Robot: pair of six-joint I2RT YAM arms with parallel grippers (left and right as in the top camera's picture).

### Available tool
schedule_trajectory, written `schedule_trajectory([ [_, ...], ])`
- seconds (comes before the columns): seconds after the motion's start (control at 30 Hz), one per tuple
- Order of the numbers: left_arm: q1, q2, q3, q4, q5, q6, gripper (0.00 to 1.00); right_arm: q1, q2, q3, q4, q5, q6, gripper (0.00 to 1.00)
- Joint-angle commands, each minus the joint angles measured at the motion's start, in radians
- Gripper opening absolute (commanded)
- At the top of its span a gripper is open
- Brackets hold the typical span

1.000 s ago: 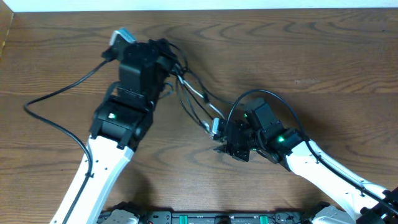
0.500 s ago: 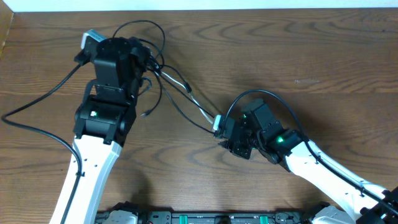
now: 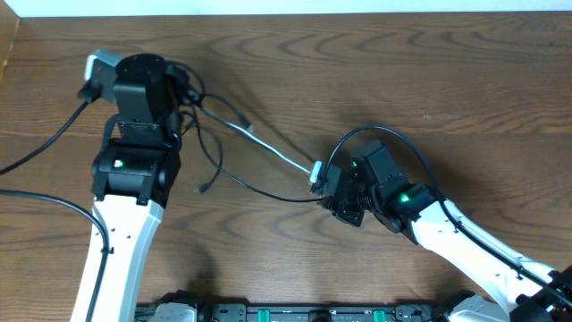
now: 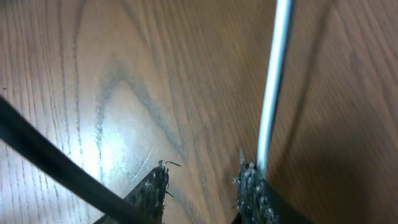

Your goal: Untangle cables

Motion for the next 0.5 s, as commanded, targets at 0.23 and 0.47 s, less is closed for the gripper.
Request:
schedule_trajectory([
  [0.23,0.097,-0.028,0.031,-0.086,-0.369,0.060,0.08,-0.010,0.015,-0.023,-0.028,0.025,0.020,0.36],
  [0.47,0.114,-0.028,0.031,-0.132,-0.261,0.103,0.08,-0.010,0.015,-0.023,0.028,-0.014,0.039,0.37],
])
